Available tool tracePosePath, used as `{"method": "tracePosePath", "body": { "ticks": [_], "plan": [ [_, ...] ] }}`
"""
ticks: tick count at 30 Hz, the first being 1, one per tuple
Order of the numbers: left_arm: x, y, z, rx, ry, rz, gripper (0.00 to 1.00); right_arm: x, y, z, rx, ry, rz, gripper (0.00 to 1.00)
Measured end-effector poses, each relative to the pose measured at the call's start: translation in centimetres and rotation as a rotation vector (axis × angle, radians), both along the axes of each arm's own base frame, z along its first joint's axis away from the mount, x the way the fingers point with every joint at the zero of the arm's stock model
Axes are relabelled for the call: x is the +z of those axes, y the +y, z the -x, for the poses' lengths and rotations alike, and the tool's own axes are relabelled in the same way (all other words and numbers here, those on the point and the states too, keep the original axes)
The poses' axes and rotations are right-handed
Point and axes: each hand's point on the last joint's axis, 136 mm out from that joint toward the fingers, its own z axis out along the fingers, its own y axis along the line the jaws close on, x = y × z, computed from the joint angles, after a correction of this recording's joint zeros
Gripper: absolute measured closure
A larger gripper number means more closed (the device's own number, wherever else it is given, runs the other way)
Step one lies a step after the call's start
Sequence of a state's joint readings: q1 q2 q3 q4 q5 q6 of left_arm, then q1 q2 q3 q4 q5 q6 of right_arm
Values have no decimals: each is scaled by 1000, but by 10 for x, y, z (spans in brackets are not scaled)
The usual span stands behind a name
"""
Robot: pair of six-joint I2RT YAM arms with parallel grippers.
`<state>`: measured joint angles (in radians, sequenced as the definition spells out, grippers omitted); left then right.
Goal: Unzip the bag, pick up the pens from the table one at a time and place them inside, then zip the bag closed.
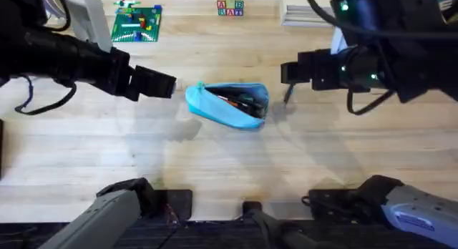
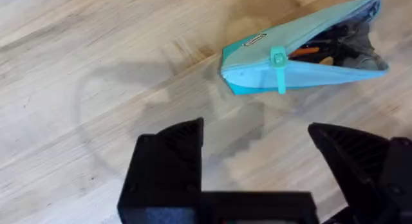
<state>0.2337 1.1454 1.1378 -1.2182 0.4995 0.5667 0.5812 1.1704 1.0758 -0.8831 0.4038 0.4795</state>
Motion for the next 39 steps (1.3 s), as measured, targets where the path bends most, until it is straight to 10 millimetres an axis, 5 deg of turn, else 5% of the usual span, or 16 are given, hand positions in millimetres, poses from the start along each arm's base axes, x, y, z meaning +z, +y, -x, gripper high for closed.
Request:
{"method": "tracePosePath", "body": {
  "ticks": [6, 18, 39],
  "plan": [
    [0, 0, 0, 0, 0, 0, 6, -1, 5, -12, -94, 17, -45, 4],
    [0, 0, -1, 0, -3, -1, 6, -15, -20, -29, -335, 86, -240, 3],
    [0, 0, -1, 0, -4, -1, 6, -101, 0, -46, -352, 333, -217, 3]
  ]
}}
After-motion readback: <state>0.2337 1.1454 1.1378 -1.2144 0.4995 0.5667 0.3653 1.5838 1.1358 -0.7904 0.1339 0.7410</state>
